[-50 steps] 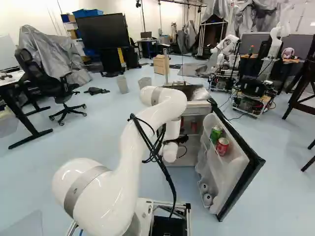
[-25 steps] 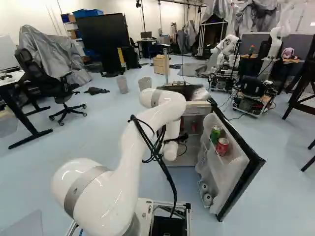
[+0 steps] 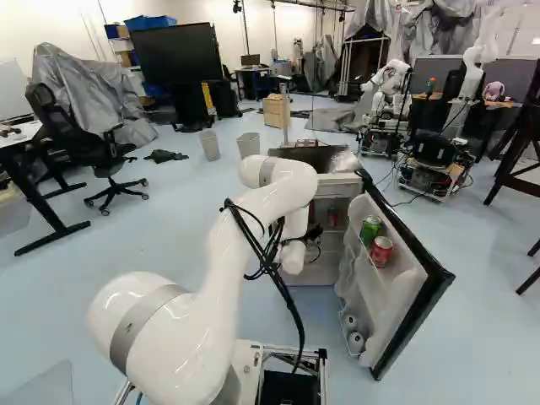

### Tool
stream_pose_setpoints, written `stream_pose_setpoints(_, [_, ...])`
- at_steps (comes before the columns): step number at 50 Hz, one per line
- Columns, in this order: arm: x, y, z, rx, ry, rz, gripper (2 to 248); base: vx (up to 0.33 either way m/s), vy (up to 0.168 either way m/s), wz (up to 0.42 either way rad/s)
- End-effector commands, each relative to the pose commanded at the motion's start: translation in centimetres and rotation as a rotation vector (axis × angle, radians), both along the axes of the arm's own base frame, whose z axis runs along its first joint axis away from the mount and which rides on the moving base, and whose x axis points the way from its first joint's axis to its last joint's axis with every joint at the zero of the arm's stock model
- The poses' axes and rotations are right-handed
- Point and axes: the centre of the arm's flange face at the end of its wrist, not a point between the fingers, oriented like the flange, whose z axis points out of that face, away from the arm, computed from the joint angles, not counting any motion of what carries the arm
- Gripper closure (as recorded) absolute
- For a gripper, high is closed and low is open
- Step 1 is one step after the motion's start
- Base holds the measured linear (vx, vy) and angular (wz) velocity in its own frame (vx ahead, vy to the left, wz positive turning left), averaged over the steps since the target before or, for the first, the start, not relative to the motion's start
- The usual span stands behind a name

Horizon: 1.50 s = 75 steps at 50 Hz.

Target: Grab a drink from the fridge

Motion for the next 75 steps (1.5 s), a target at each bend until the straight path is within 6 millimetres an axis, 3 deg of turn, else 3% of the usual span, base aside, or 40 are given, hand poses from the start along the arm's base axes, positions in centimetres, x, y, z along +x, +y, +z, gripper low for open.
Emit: stream_pose_setpoints(75, [3.5, -0.3, -1.0, -0.027, -0.102, 0.013, 3, 0.000, 0.000, 0.000])
